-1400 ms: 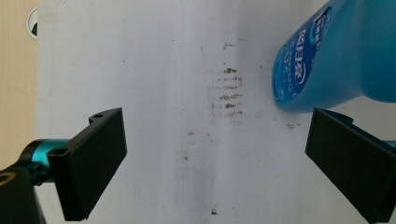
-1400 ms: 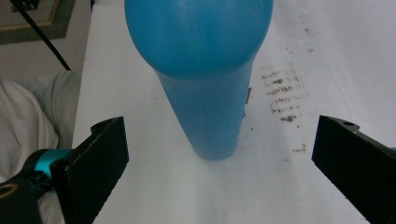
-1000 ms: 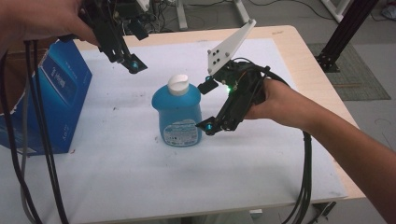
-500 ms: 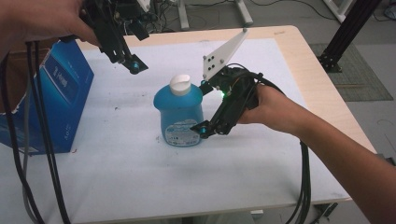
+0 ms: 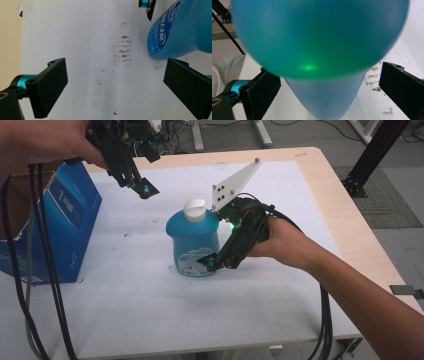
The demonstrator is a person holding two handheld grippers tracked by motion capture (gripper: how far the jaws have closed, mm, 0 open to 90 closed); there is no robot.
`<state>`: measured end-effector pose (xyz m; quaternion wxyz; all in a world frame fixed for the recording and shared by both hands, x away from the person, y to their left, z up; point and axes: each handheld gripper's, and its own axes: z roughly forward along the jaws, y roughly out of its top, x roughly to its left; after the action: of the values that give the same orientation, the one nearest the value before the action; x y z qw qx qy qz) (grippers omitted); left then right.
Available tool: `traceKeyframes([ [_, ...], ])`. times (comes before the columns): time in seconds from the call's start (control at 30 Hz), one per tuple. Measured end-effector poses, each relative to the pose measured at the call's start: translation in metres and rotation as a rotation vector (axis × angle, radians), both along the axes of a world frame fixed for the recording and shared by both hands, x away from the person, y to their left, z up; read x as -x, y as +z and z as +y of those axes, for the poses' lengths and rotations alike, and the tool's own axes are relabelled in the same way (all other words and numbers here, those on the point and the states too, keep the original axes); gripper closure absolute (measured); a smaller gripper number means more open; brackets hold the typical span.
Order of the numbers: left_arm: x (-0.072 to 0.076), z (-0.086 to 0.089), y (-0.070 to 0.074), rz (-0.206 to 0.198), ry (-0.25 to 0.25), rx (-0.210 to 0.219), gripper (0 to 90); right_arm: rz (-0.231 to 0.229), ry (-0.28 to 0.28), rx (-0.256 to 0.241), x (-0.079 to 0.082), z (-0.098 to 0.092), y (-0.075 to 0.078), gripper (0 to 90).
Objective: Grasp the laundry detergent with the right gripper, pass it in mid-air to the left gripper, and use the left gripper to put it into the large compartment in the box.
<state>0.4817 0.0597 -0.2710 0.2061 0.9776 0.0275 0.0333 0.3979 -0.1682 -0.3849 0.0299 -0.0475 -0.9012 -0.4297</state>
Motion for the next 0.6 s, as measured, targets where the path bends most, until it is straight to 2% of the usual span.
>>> traceKeyframes([
  [0.23,0.0001,0.0011,-0.0003,-0.002,0.004,-0.001,5.4,-0.007,0.001,-0.021,0.0011,0.0024,-0.0055,3.6],
  [0.33,0.0001,0.0013,-0.0005,-0.002,0.004,0.000,5.4,-0.013,0.006,-0.032,0.0016,0.0025,-0.0064,6.0],
  [0.37,0.0001,0.0014,-0.0007,-0.002,0.004,-0.001,5.4,-0.014,0.006,-0.042,0.0016,0.0023,-0.0066,8.6],
  [0.4,0.0004,0.0015,-0.0011,0.001,0.009,-0.001,5.4,-0.018,0.012,-0.051,0.0014,0.0018,-0.0067,15.3],
  [0.43,0.0001,0.0015,-0.0013,-0.001,0.006,-0.001,5.4,-0.015,0.019,-0.064,0.0018,0.0007,-0.0065,16.9],
  [0.53,0.0002,0.0016,-0.0013,-0.001,0.008,0.002,5.4,-0.008,0.011,-0.075,0.0010,0.0000,-0.0077,16.9],
  [0.6,0.0001,0.0016,-0.0009,-0.001,0.006,0.000,5.4,-0.019,0.014,-0.071,0.0007,0.0002,-0.0088,17.0],
])
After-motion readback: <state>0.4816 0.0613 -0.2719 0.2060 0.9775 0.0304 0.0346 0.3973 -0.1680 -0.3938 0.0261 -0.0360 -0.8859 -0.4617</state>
